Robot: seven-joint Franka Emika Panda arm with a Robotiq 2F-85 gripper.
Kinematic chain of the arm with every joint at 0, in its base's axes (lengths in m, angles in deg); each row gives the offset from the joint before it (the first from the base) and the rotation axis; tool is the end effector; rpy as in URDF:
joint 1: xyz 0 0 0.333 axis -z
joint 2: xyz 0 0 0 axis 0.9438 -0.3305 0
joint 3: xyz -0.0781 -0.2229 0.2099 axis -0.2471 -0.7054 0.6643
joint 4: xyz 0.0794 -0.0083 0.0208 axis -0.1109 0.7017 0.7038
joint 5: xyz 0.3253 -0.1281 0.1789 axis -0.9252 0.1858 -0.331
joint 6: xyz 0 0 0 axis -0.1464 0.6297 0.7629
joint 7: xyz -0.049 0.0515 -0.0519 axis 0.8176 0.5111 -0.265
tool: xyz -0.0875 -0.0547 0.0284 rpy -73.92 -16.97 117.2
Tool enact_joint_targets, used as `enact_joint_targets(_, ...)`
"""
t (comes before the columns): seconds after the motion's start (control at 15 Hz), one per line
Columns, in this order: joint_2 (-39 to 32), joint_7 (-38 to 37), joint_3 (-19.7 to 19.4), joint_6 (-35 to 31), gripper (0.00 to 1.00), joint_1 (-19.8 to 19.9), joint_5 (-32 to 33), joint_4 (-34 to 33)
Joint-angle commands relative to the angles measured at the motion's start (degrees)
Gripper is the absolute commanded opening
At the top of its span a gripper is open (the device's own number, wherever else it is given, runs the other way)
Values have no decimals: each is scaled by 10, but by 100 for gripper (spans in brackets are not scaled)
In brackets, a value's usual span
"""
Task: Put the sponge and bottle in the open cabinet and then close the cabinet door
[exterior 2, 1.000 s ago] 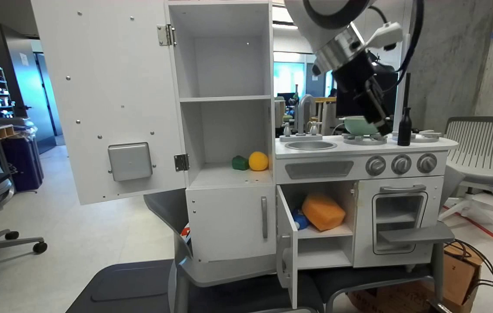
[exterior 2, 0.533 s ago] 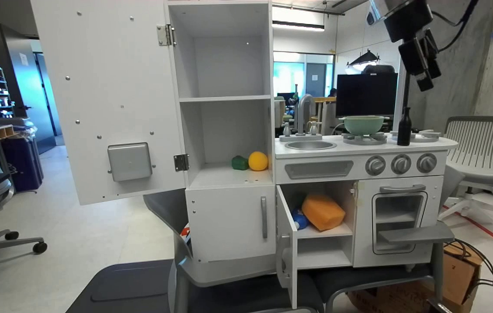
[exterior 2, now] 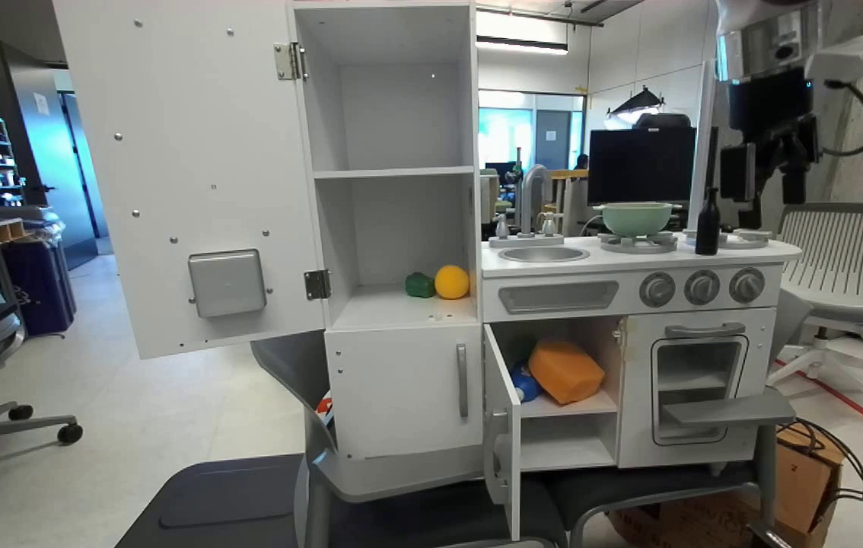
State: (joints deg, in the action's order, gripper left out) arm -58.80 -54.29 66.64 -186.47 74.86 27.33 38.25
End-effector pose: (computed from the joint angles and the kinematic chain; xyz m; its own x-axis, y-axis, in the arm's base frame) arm 0.5624 -0.0851 0.3295 0.9909 0.1270 -0.0454 0.1347 -0.9488 0.2856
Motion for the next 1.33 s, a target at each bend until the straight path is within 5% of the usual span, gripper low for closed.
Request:
enact_joint_targets(0.0,33,-104,-24,-124,100,-7,34,82)
enact_joint_targets(0.33,-23,-290,-83,-268,100,-19,152,67)
enact_joint_targets(0.53,-59,-411,-110,-301,100,-32,248,22)
enact_joint_targets(0.93,-144,-581,-133,-282,100,-82,376,-78)
enact_joint_targets(1.27,-176,-635,-141,-268,100,-107,406,-107)
